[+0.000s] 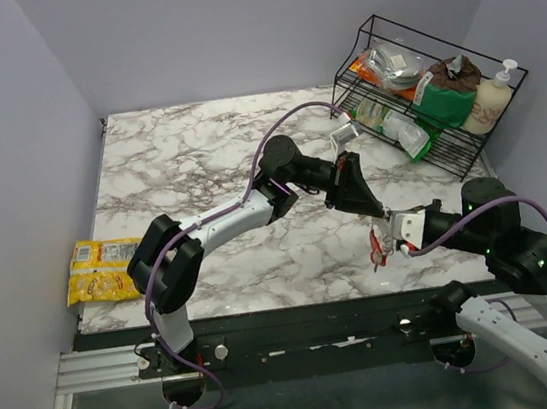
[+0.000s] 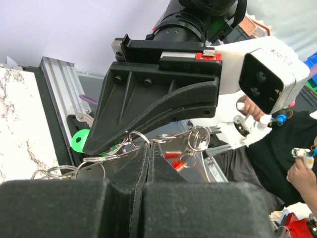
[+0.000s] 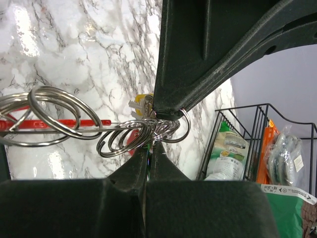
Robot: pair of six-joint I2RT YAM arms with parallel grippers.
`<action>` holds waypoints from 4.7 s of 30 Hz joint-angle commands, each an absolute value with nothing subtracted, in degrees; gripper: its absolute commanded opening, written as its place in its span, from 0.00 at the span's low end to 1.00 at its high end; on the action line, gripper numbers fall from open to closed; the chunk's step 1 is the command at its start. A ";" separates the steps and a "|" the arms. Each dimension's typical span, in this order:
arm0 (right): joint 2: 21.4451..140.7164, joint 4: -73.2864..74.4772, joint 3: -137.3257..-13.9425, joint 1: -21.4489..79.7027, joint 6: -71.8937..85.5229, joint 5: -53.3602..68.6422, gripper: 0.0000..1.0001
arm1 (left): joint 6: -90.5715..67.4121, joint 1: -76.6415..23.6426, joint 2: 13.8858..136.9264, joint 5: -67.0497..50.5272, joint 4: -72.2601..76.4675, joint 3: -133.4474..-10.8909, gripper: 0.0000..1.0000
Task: Remove the keys from the keyring
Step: Remove the key from the keyring.
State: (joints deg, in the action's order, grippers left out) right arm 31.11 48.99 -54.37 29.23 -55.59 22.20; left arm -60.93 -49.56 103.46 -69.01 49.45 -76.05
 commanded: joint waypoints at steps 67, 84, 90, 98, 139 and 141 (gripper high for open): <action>30.67 41.13 -57.30 27.77 -52.56 9.93 0.01 | -21.72 -48.69 99.32 -52.93 -4.72 -91.83 0.36; 31.82 39.64 -54.50 27.77 -50.80 7.12 0.01 | -14.86 -53.61 102.30 -43.16 -15.47 -99.40 0.50; 31.38 39.90 -55.28 27.77 -49.48 8.88 0.01 | -11.96 -54.93 103.45 -40.43 -17.75 -99.67 0.51; 30.59 40.43 -55.28 27.77 -49.48 8.79 0.01 | -9.58 -56.34 104.76 -37.35 -19.60 -100.63 0.51; 29.44 43.59 -54.49 27.77 -48.60 10.28 0.01 | -3.61 -56.26 105.21 -37.35 -22.59 -102.49 0.00; 29.09 44.03 -53.70 27.69 -48.43 10.28 0.01 | -3.52 -55.46 104.15 -39.28 -22.15 -101.87 0.00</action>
